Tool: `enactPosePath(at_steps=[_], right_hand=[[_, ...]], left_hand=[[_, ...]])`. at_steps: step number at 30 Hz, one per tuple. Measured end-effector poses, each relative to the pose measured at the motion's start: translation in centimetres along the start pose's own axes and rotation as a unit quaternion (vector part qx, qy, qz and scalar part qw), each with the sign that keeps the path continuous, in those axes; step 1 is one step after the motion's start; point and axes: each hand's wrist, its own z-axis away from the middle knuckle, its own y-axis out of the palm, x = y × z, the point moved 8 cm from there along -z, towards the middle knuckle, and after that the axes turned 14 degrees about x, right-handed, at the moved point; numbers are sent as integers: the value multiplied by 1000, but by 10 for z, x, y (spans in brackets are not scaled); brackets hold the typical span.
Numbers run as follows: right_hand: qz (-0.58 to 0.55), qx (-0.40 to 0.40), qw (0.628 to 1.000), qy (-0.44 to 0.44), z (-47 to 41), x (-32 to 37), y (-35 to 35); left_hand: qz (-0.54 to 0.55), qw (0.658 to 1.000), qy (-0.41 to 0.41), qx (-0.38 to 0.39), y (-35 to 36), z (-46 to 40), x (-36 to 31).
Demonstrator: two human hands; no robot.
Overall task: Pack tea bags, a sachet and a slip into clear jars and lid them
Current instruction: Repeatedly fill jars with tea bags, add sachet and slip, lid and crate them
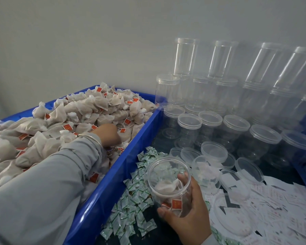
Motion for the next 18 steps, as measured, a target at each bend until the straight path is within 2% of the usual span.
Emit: enactPosePath(at_steps=[5,10,14,18], right_hand=[[0,9,1000,16,-1,1,4],[-6,6,1000,26,0,0,5],[-26,22,999,30,0,-5,6],[-4,22,999,32,-1,-3,6]], left_hand=[[141,984,52,-96,-29,15,-5],[309,938,104,-117,-44,31,-17],[466,865,182,-42,-39,44,-40],[545,781,293,81,-30,62,-75]])
